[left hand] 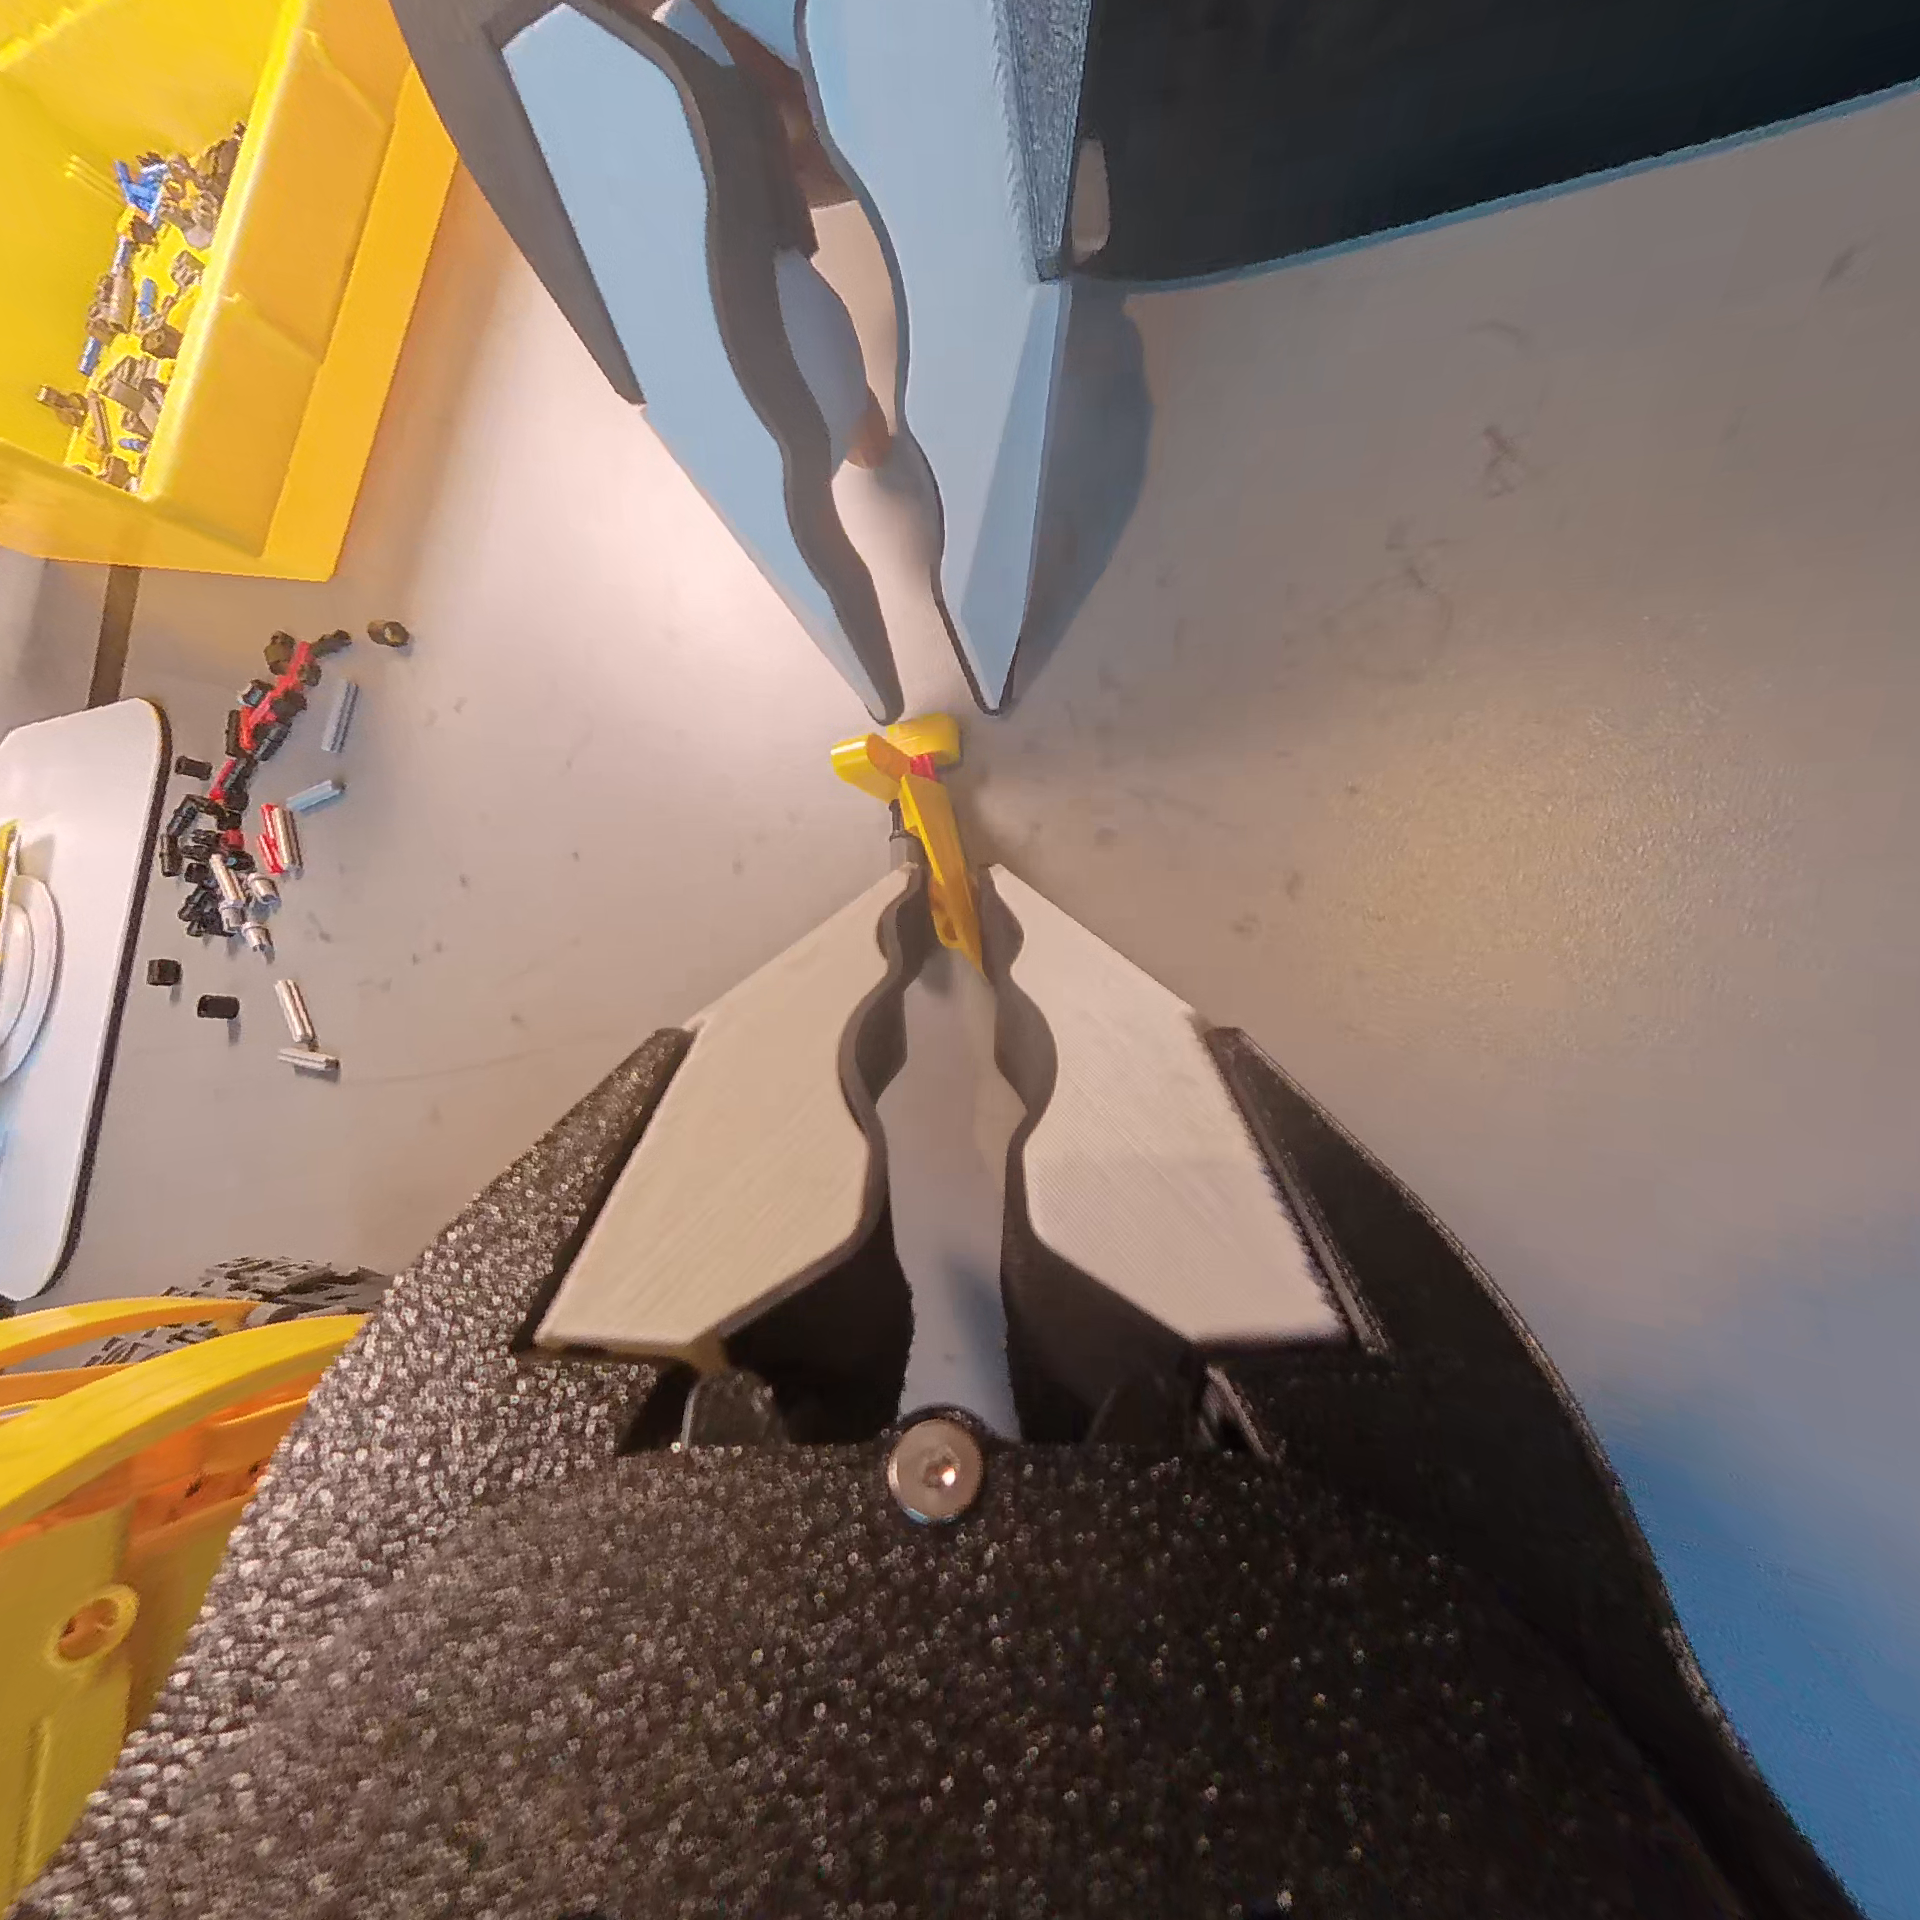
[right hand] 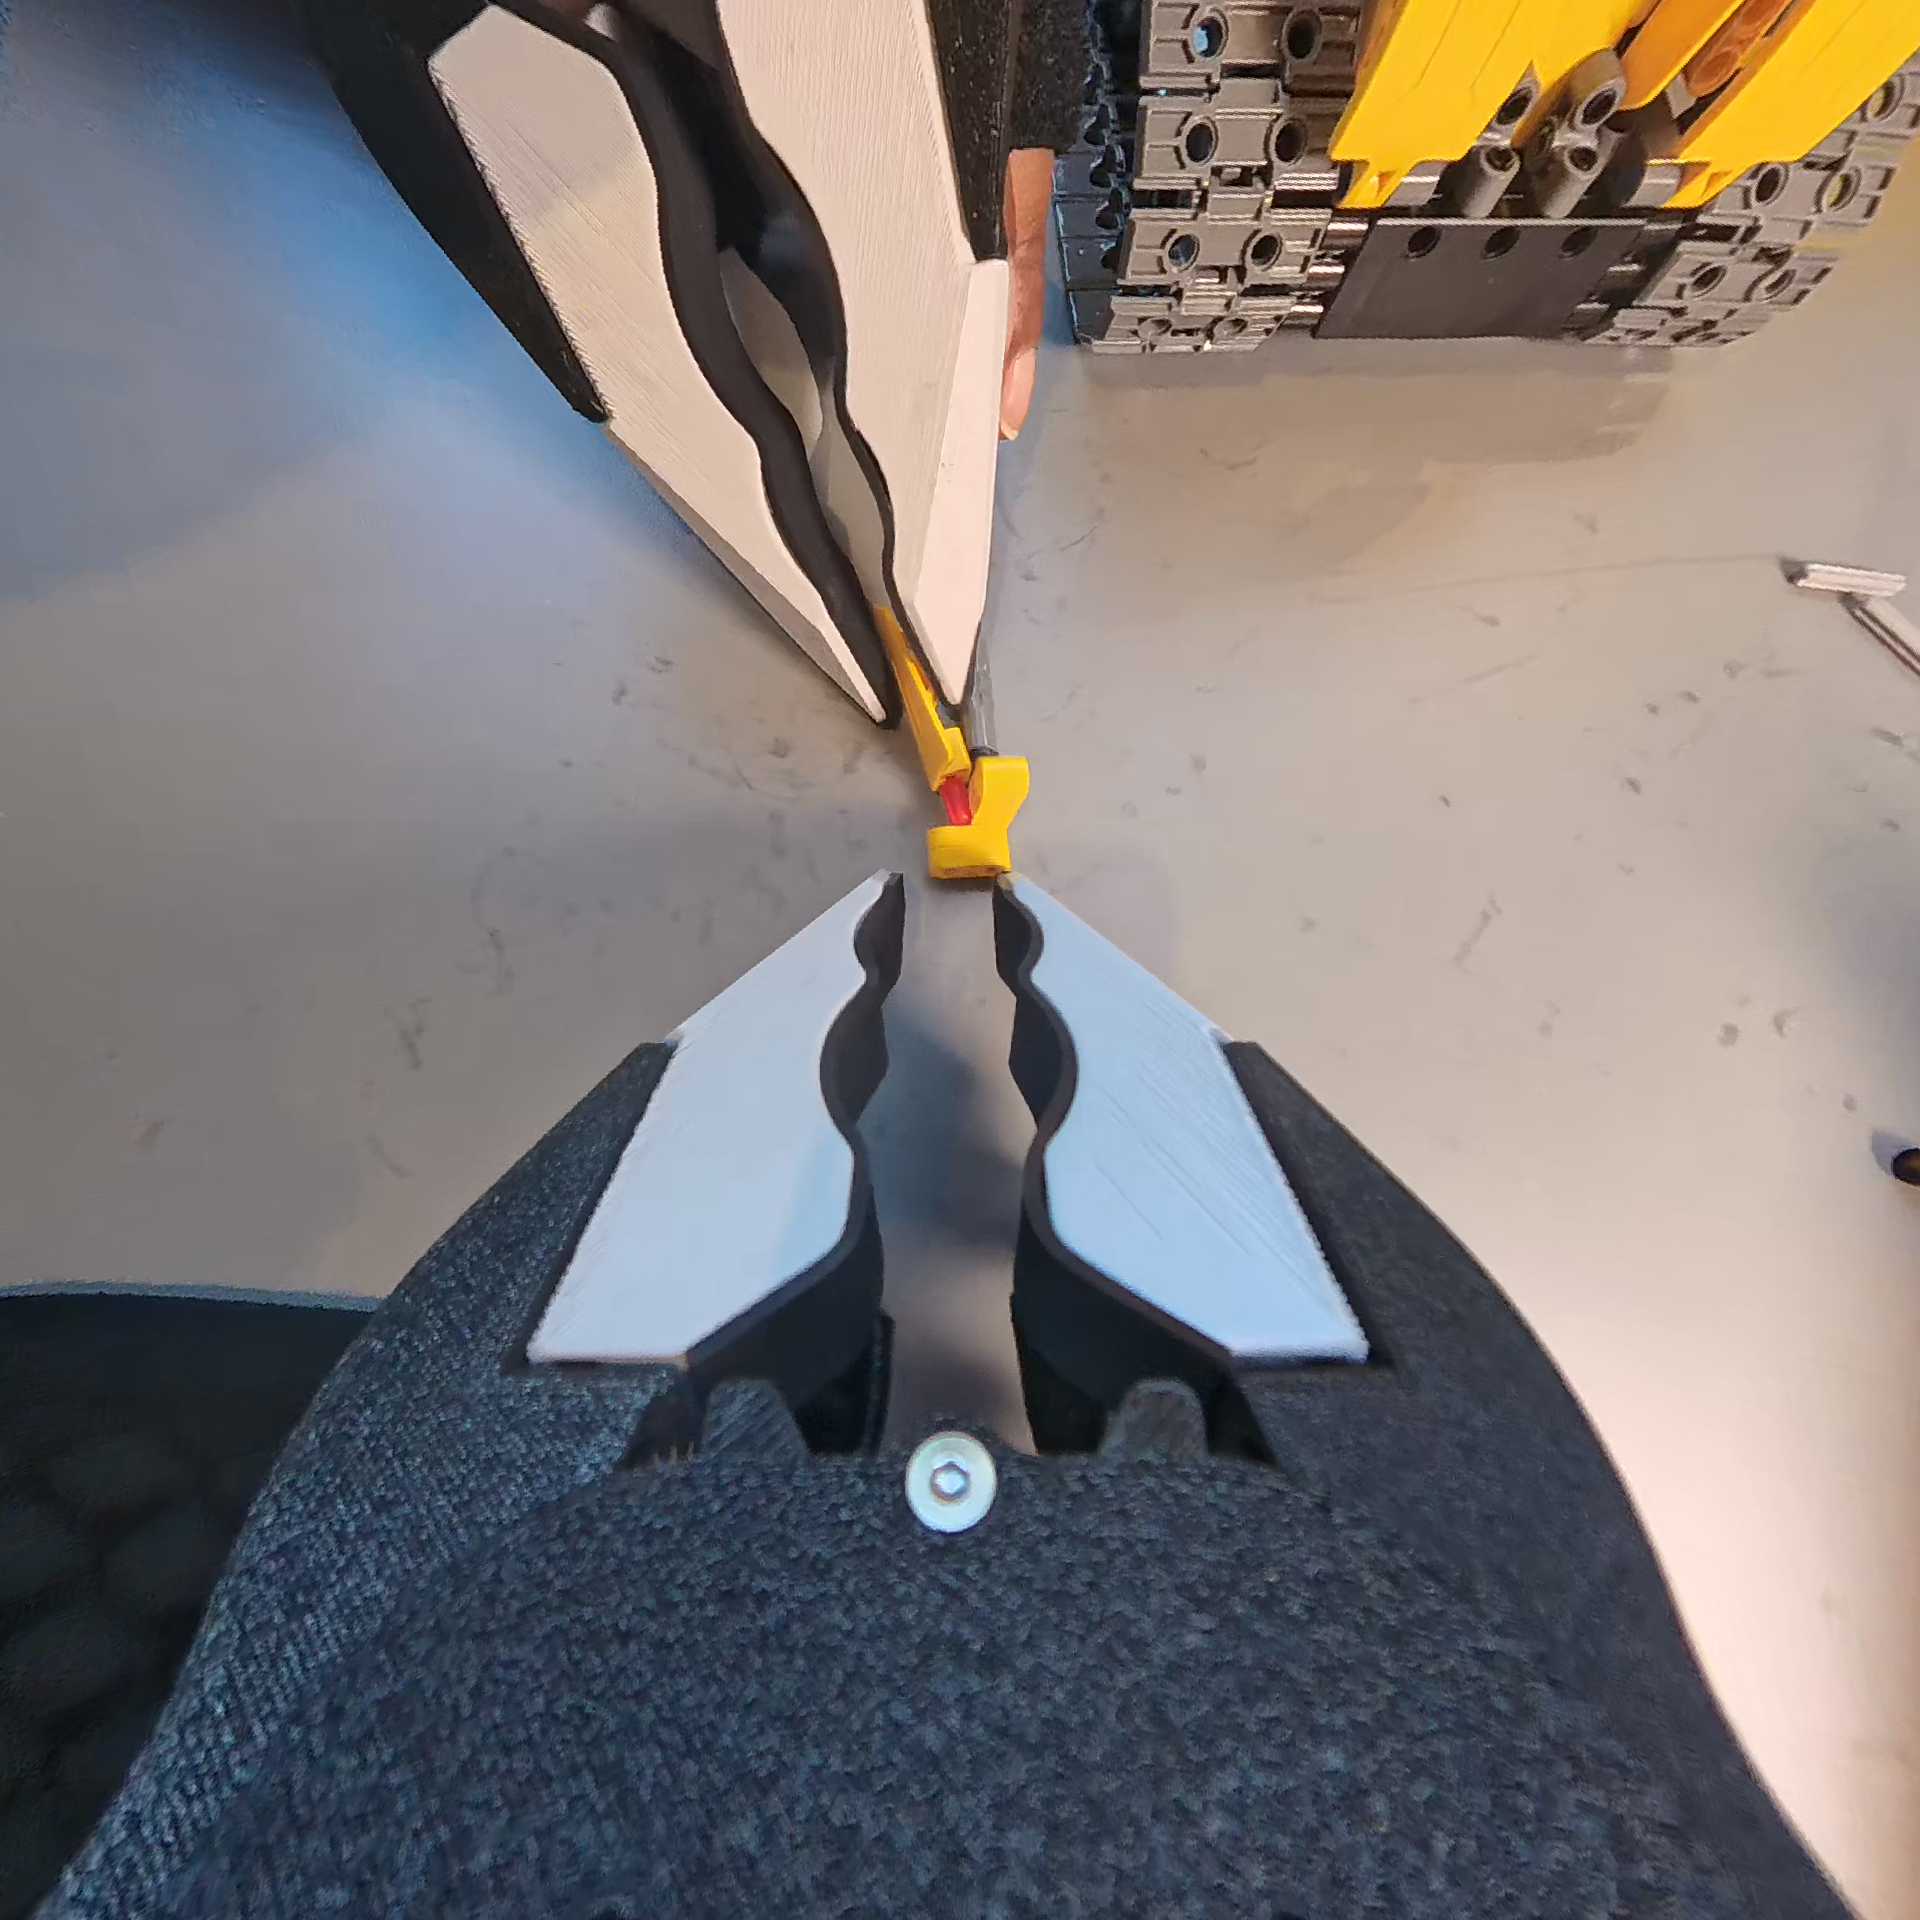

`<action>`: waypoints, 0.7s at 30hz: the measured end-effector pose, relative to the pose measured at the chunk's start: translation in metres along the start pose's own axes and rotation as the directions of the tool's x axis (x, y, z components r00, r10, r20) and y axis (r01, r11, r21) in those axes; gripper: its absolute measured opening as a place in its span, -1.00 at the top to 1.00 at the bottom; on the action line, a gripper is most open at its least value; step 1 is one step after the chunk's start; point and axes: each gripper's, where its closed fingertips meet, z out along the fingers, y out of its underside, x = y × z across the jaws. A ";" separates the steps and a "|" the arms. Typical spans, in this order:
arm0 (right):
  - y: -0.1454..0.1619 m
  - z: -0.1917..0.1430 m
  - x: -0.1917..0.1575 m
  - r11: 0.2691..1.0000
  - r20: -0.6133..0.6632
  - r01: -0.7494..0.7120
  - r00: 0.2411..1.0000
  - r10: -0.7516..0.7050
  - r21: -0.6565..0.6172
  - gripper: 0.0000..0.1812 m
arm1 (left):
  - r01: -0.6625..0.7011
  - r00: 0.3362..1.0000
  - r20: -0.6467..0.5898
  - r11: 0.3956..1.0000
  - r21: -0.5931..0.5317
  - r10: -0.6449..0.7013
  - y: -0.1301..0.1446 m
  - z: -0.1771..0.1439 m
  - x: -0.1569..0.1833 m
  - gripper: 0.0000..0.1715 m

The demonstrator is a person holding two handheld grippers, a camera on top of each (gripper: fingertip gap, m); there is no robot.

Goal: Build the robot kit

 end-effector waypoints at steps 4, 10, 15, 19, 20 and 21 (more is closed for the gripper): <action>0.000 0.000 0.000 1.000 0.003 -0.001 1.000 0.001 0.007 0.82 | -0.016 1.000 0.019 1.000 -0.003 0.016 0.000 0.000 -0.002 0.90; 0.000 -0.001 0.001 1.000 0.006 -0.007 1.000 0.006 0.013 0.81 | -0.048 0.998 0.044 0.999 -0.005 0.048 0.000 0.001 -0.004 0.90; 0.002 -0.004 0.006 1.000 0.005 -0.027 1.000 0.027 0.015 0.81 | -0.034 0.999 0.030 0.999 0.001 0.034 0.001 0.001 -0.004 0.90; -0.007 -0.011 0.019 0.998 -0.039 -0.016 0.999 0.018 0.058 0.80 | 0.042 0.999 -0.016 0.999 0.011 -0.042 0.002 0.000 -0.004 0.90; -0.010 -0.010 0.023 0.998 -0.053 0.002 0.999 0.001 0.063 0.80 | 0.069 0.997 -0.034 0.998 0.013 -0.068 0.002 0.000 -0.005 0.90; -0.010 -0.009 0.023 0.998 -0.054 0.021 0.998 -0.017 0.057 0.80 | 0.098 0.994 -0.047 0.995 0.020 -0.097 0.001 -0.001 -0.006 0.91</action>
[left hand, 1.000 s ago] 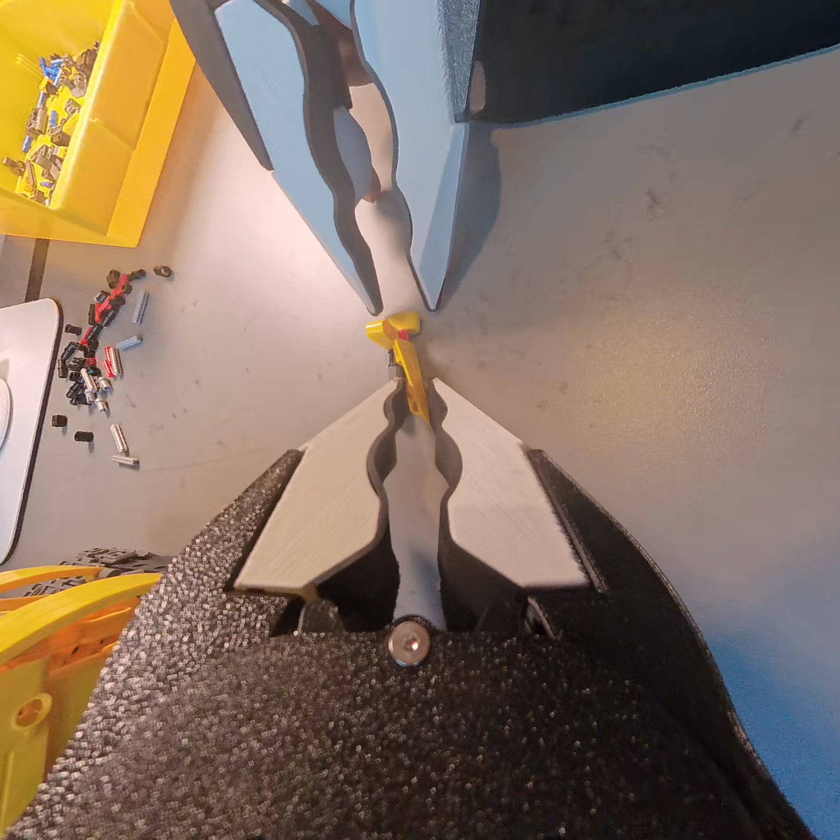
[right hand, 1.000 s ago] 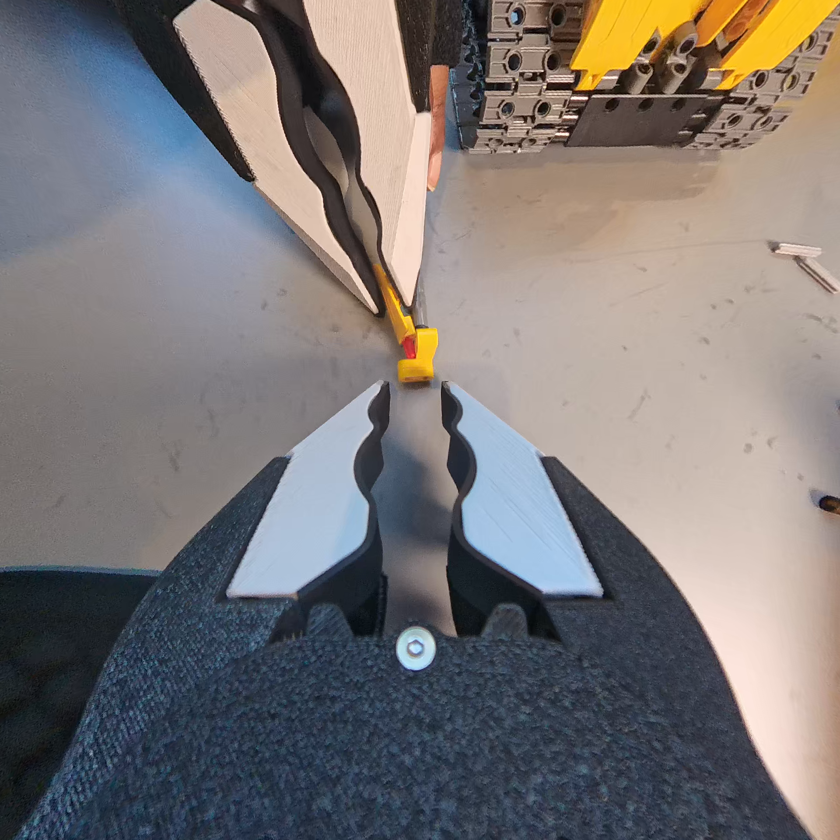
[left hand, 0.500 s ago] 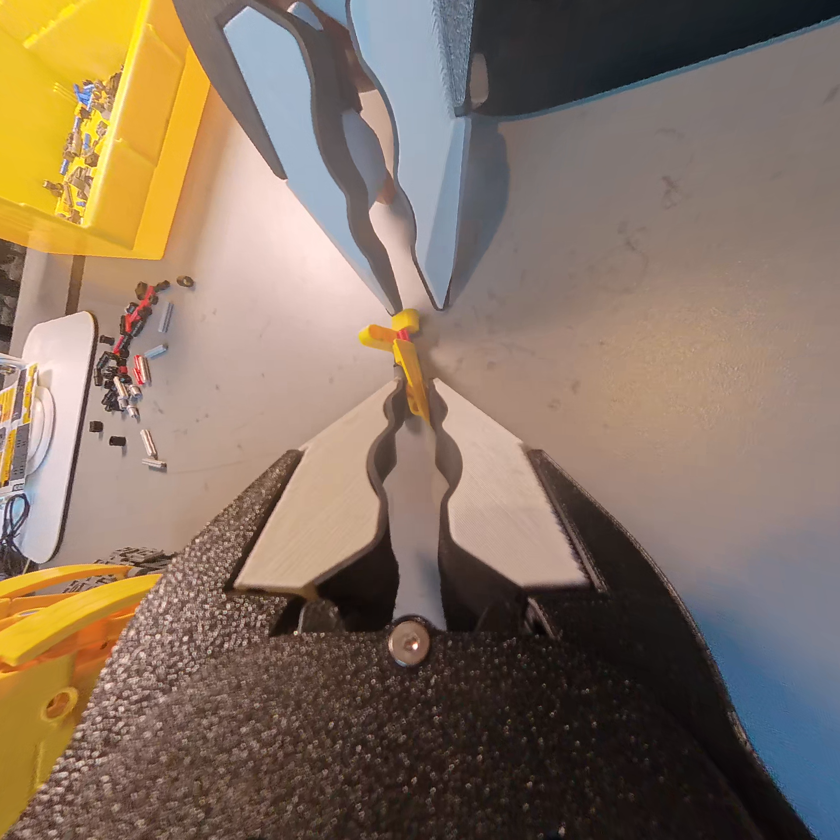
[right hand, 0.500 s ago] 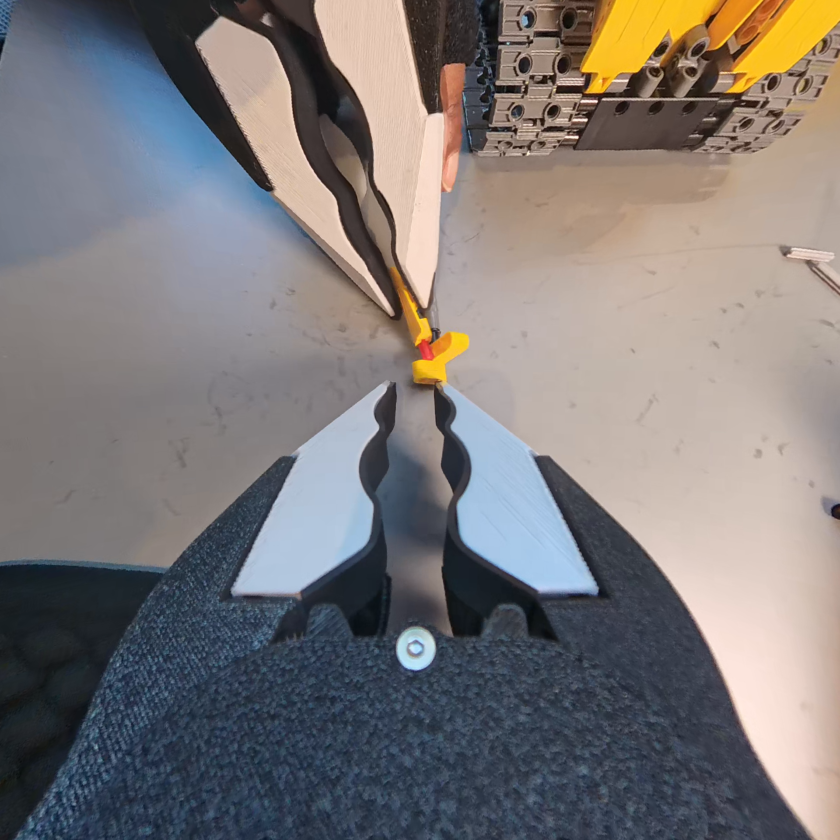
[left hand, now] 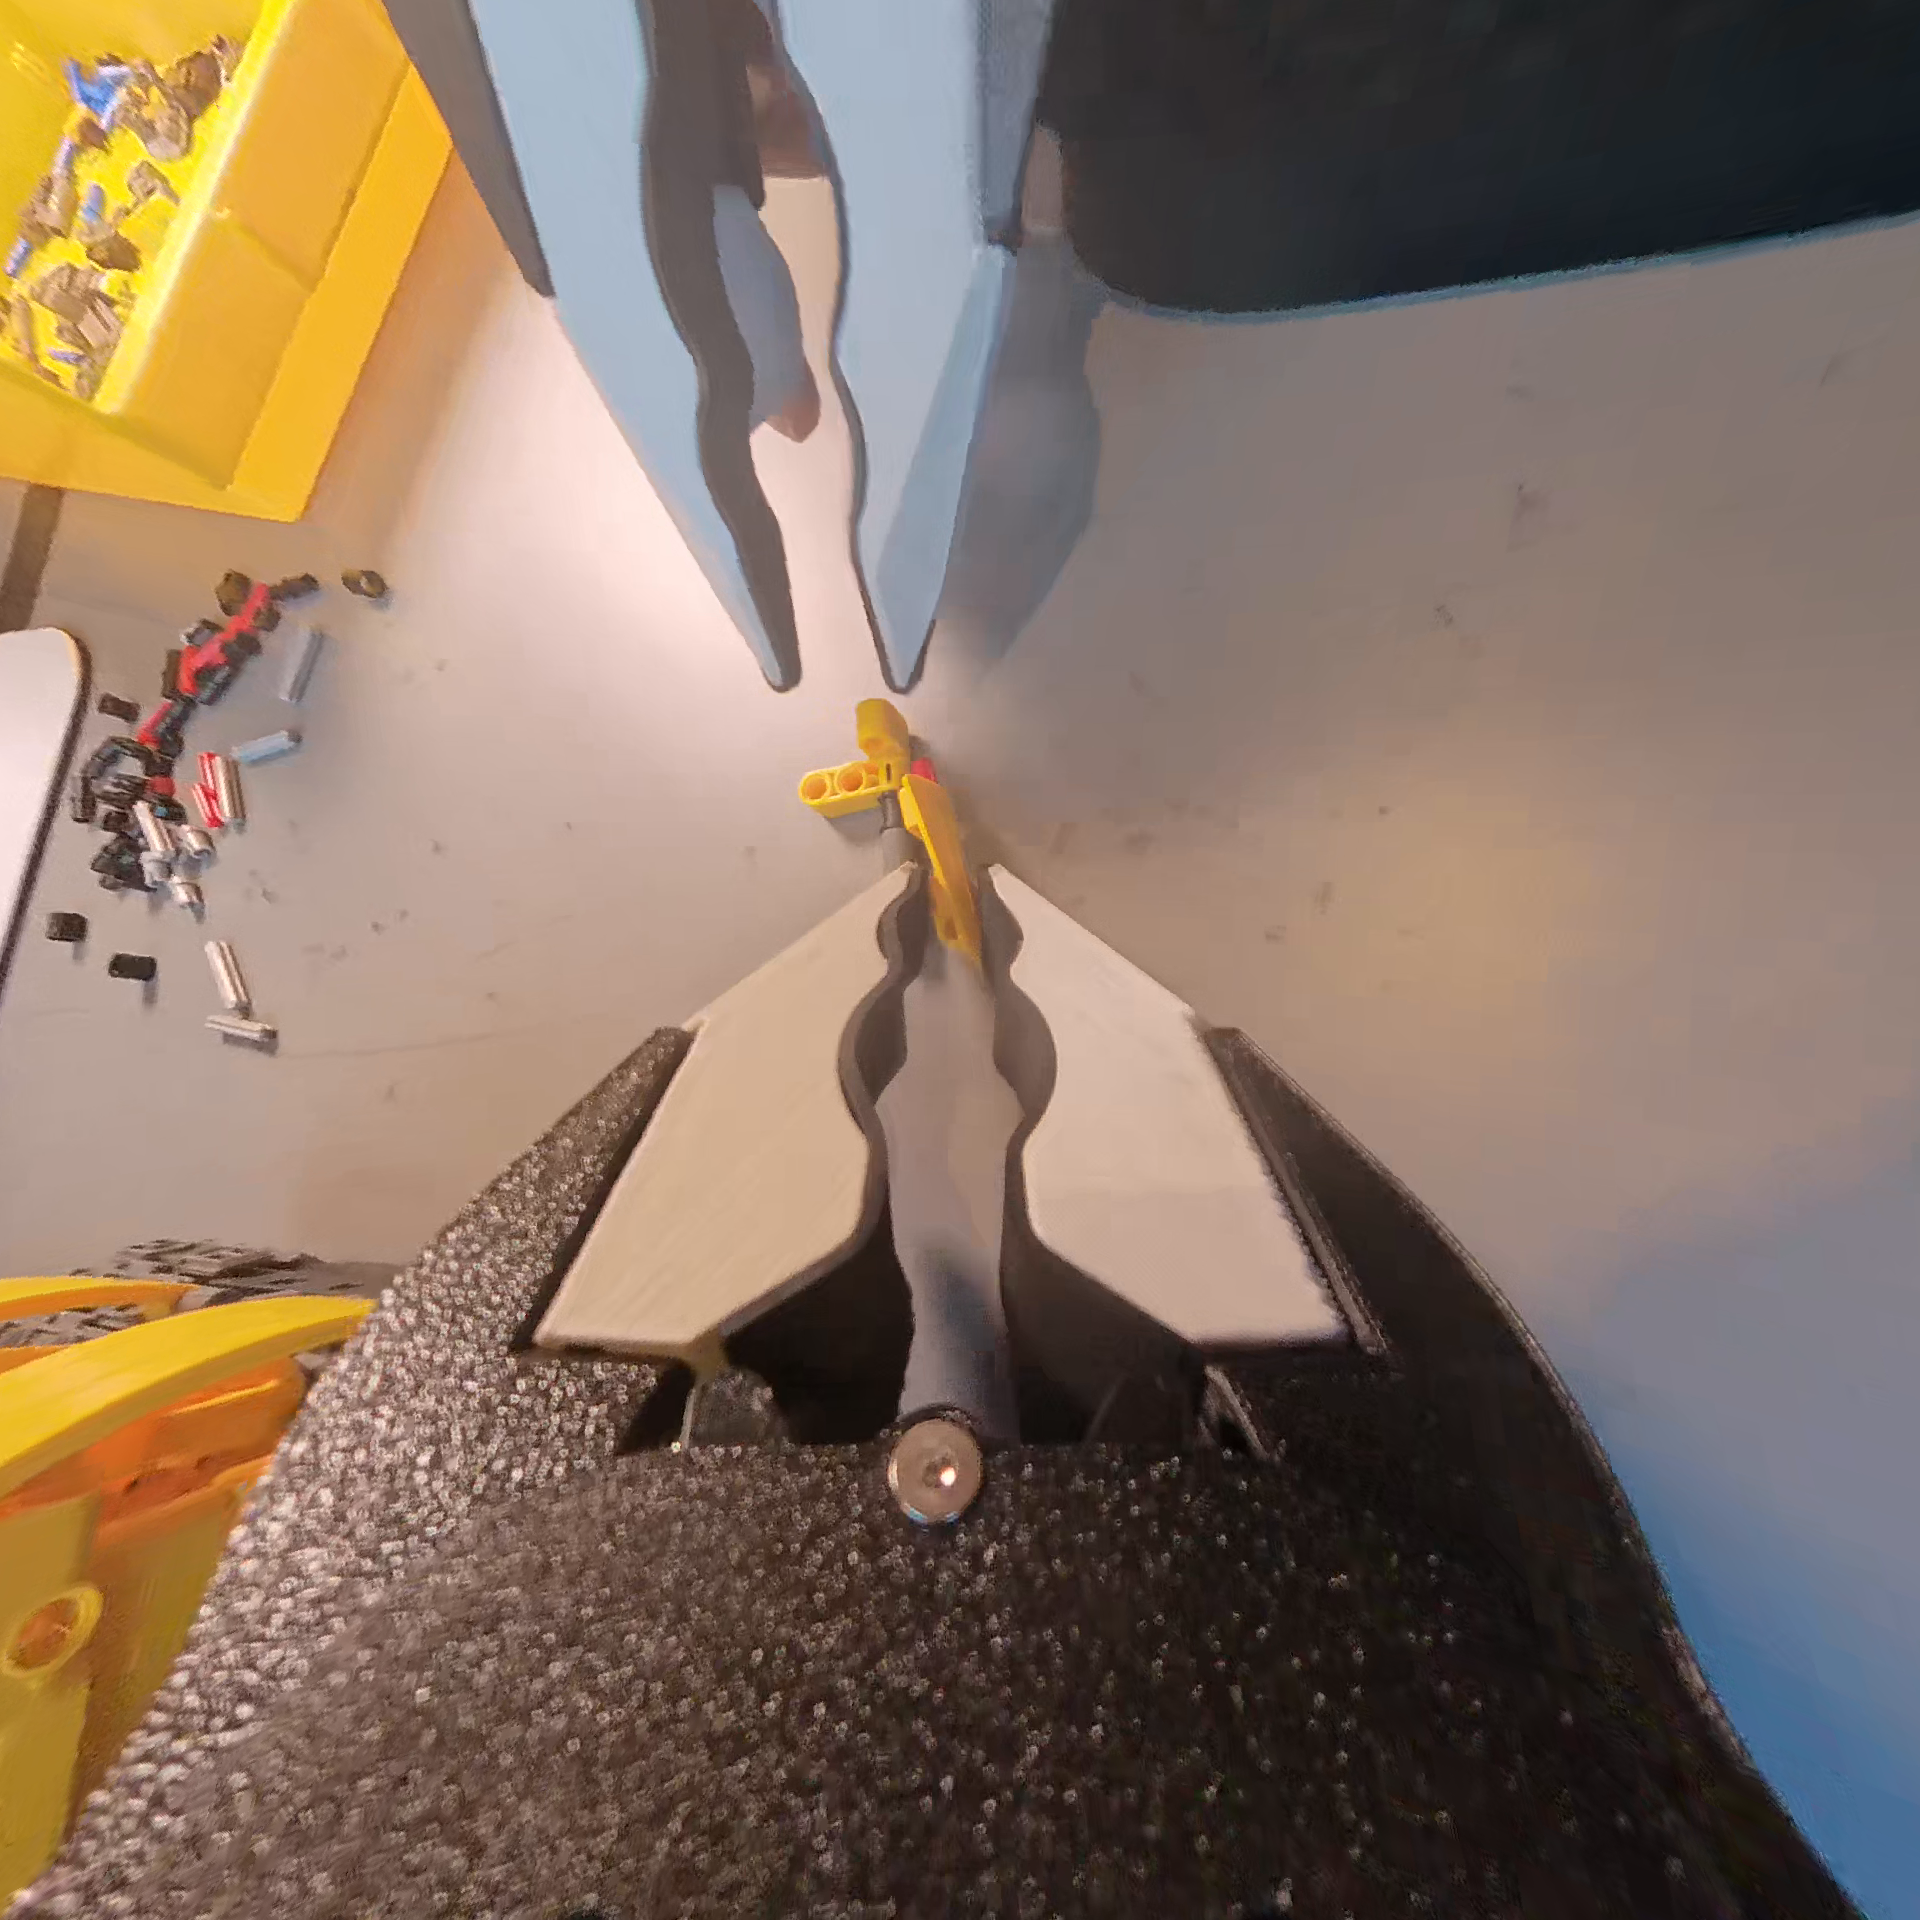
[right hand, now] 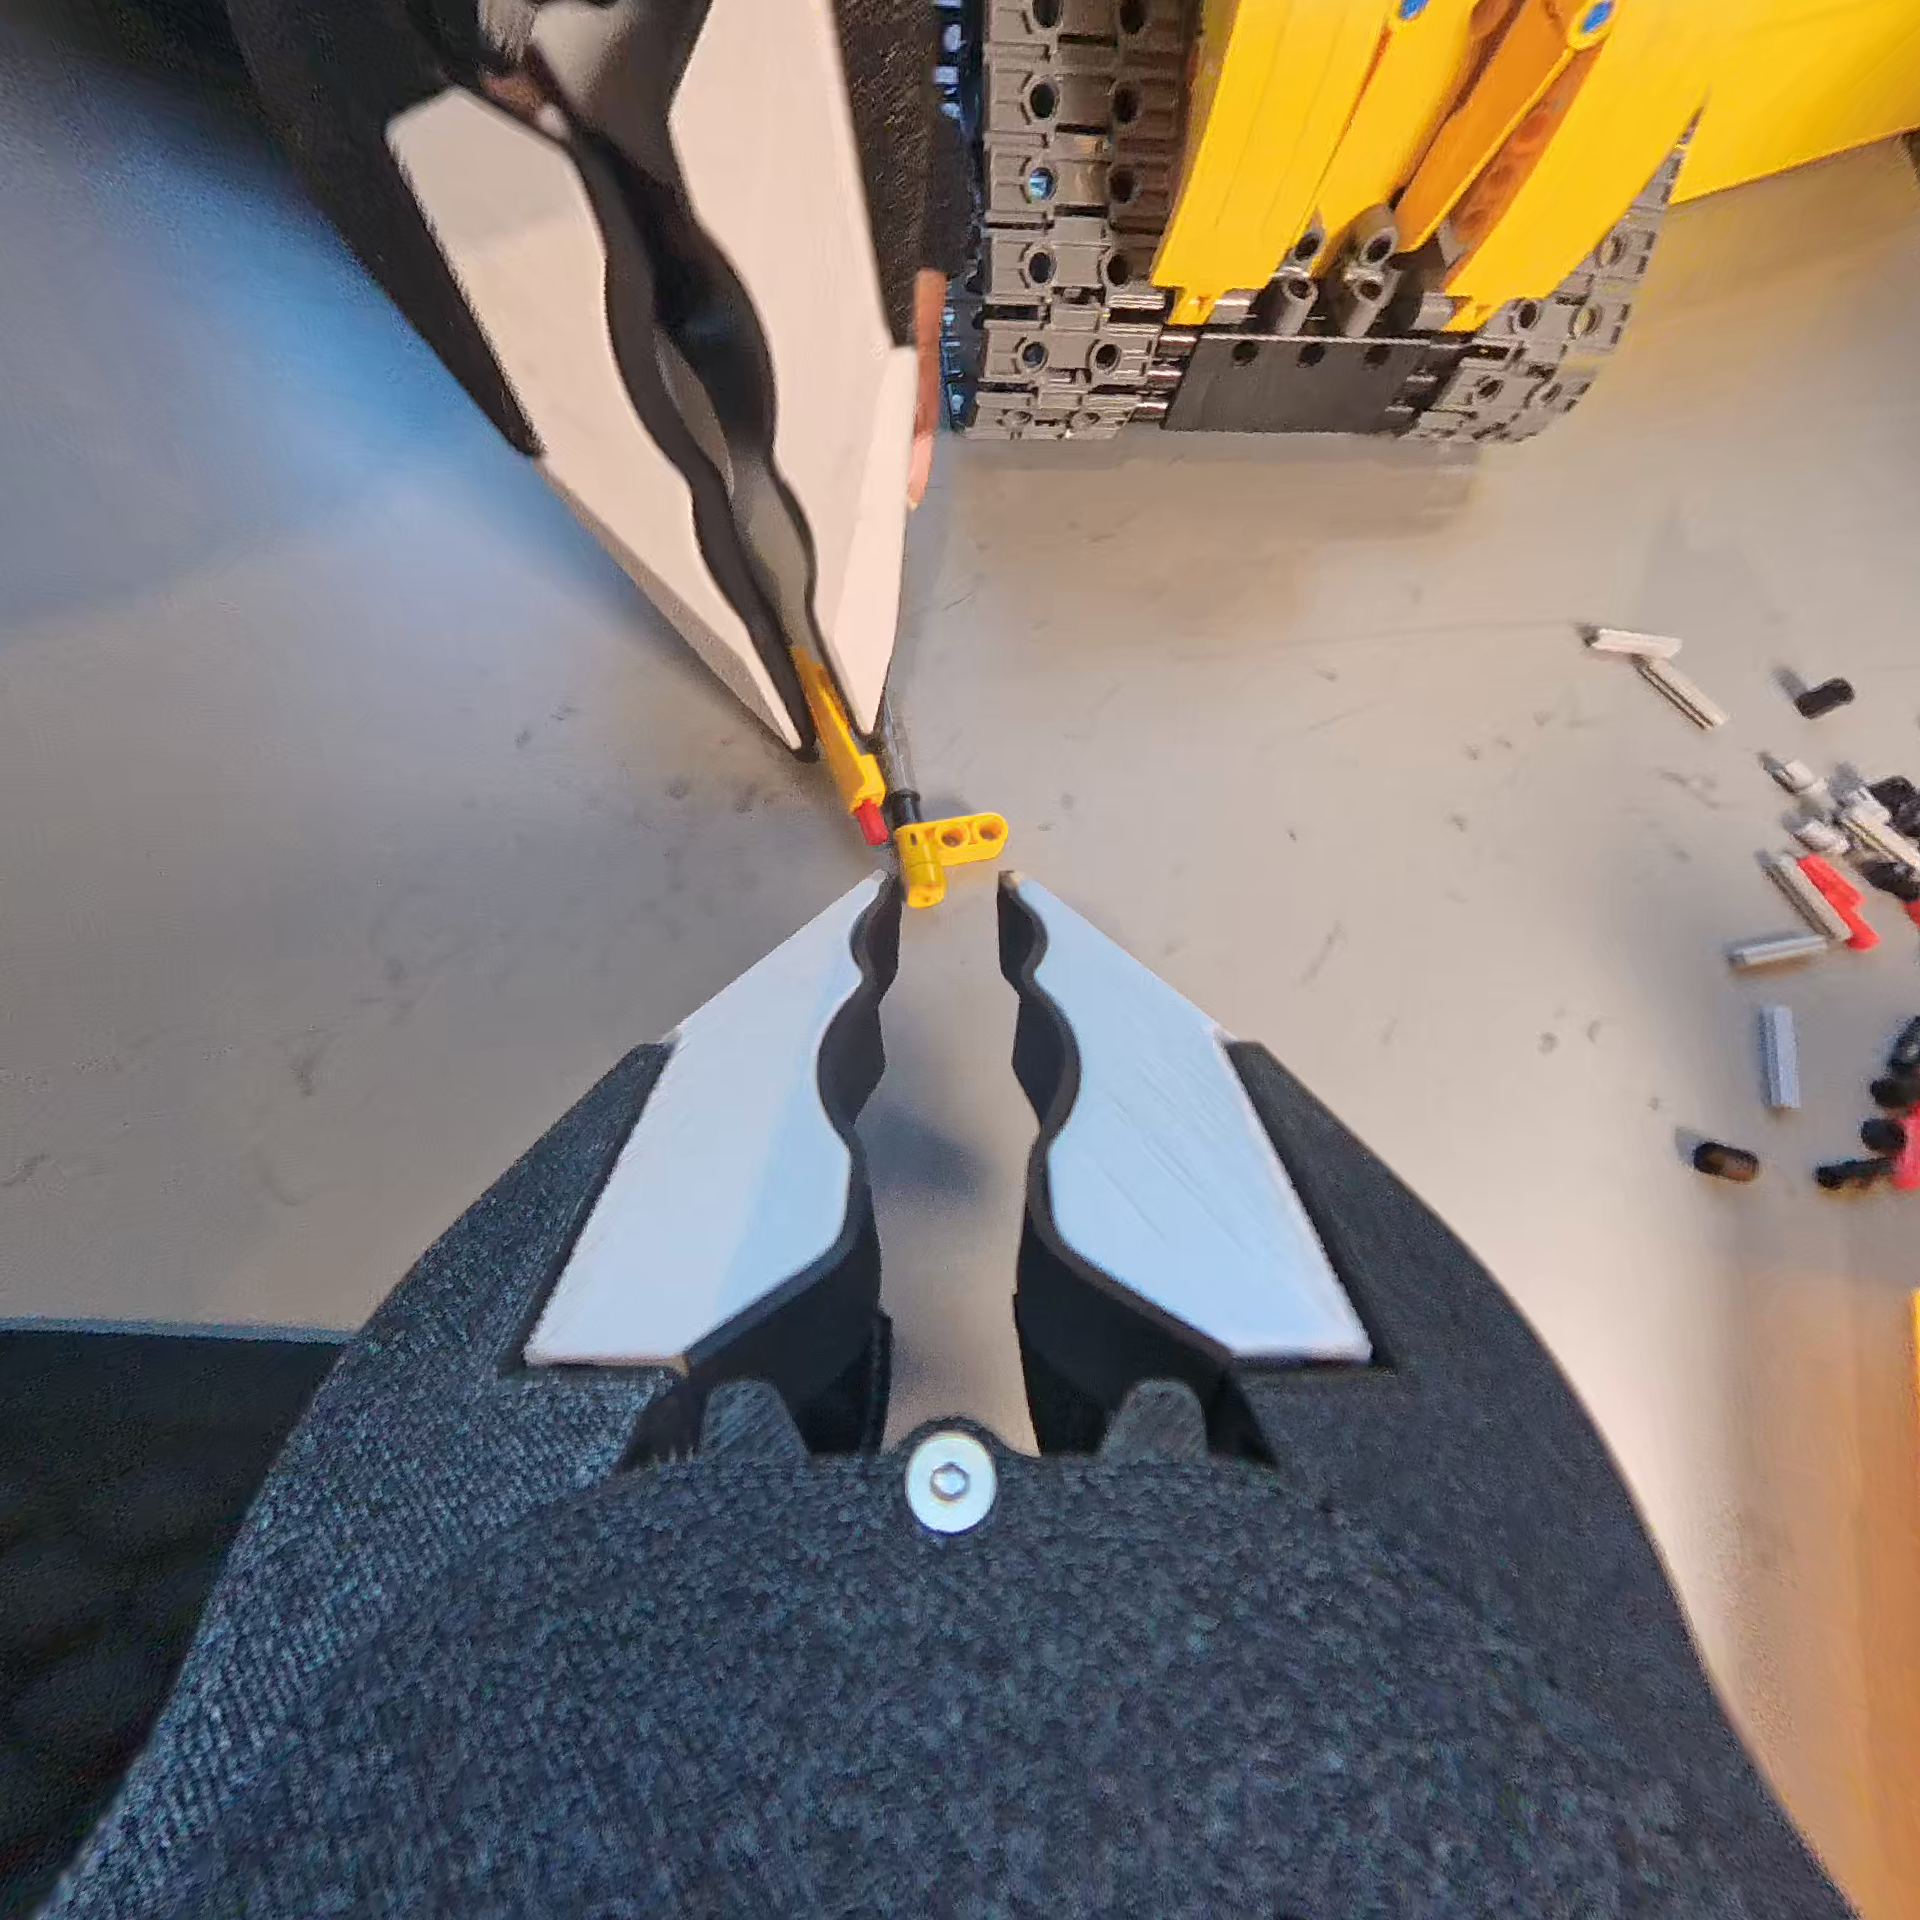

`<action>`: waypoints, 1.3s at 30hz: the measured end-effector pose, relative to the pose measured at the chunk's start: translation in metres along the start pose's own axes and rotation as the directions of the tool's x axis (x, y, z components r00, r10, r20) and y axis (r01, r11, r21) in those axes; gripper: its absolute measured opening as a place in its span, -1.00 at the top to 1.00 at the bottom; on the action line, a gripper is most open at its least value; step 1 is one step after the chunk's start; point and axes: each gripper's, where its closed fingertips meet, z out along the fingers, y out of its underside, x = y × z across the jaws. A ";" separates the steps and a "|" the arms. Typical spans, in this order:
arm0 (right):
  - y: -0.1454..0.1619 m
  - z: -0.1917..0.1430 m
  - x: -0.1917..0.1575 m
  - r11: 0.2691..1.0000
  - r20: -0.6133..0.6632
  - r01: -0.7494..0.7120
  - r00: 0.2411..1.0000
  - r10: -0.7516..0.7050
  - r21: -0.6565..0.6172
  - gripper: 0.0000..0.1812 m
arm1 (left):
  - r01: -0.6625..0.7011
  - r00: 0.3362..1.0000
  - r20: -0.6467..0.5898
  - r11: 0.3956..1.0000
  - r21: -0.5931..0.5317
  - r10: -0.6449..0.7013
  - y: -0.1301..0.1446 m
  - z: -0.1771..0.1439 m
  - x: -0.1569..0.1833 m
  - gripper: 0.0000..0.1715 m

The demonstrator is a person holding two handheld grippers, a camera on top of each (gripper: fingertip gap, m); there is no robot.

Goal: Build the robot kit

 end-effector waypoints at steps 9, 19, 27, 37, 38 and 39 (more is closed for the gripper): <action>0.001 0.007 -0.029 0.995 0.117 0.099 0.988 -0.100 0.012 0.92 | 0.252 0.943 -0.244 0.965 0.079 -0.226 -0.013 -0.018 0.007 0.90; -0.002 0.007 -0.061 0.992 0.245 0.122 0.962 -0.123 0.020 0.91 | 0.438 0.770 -0.508 0.899 -0.019 -0.386 -0.021 -0.028 0.039 0.90; -0.026 -0.005 -0.054 0.976 0.138 0.163 0.973 -0.184 0.146 0.82 | 0.548 0.679 -0.567 0.836 -0.031 -0.466 -0.026 -0.033 0.033 0.90; -0.034 -0.013 -0.056 0.976 0.211 0.045 0.973 -0.091 0.212 0.95 | 0.541 0.723 -0.540 0.840 0.053 -0.431 -0.035 -0.040 0.025 0.76; -0.031 -0.012 -0.055 0.979 0.225 0.023 0.972 -0.069 0.202 0.96 | 0.501 0.762 -0.507 0.863 0.069 -0.402 -0.034 -0.039 0.025 0.72; -0.028 -0.011 -0.054 0.982 0.233 0.008 0.971 -0.053 0.191 0.96 | 0.452 0.806 -0.463 0.888 0.080 -0.369 -0.033 -0.036 0.025 0.72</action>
